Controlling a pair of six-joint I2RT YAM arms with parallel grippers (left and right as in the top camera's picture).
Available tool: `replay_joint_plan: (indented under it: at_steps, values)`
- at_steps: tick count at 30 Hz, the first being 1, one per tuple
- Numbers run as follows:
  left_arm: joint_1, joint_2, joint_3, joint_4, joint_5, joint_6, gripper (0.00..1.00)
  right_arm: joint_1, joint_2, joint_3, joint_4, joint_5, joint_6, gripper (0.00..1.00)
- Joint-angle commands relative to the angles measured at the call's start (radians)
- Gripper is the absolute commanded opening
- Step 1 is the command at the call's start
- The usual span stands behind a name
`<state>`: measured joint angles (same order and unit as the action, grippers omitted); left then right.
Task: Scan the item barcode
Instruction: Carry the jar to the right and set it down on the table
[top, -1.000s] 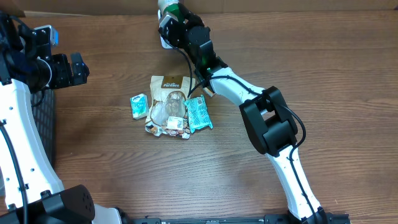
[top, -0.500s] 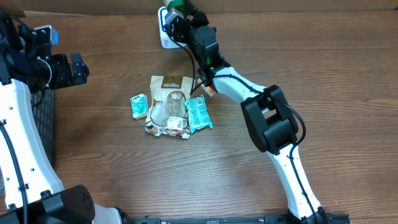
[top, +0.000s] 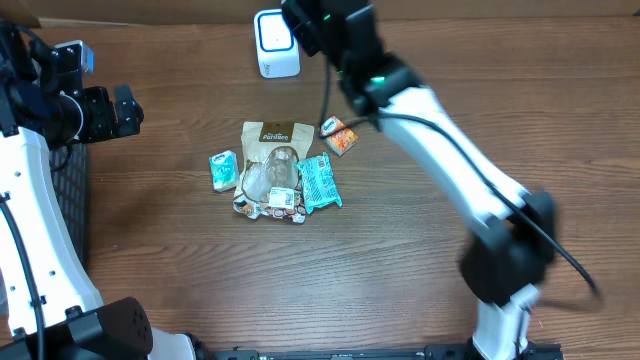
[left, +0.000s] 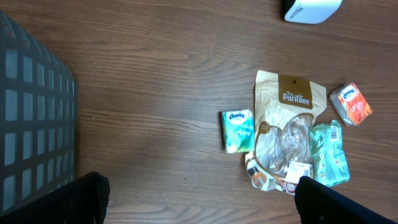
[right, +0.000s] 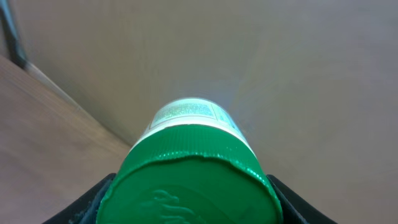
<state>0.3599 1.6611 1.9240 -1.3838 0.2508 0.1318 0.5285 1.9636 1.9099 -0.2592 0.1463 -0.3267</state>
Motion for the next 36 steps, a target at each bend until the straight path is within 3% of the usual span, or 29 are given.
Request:
replay_joint_plan:
  at_steps: [1,9,13,21,36]
  values:
    - [-0.007,0.003,0.008,0.000,0.005,0.018,1.00,-0.019,-0.164,0.028,-0.163,0.010,0.220,0.47]
    - [-0.007,0.003,0.008,0.000,0.005,0.018,1.00,-0.203,-0.282,0.027,-0.869,0.009,0.576,0.46]
    - [-0.007,0.003,0.008,0.000,0.005,0.018,0.99,-0.276,-0.241,0.017,-1.023,0.009,0.645,0.46]
    - [-0.007,0.003,0.008,0.000,0.005,0.018,1.00,-0.345,-0.167,-0.108,-1.077,0.009,0.672,0.46]
    - [-0.007,0.003,0.008,0.000,0.005,0.018,0.99,-0.441,-0.154,-0.365,-0.924,-0.104,0.671,0.46]
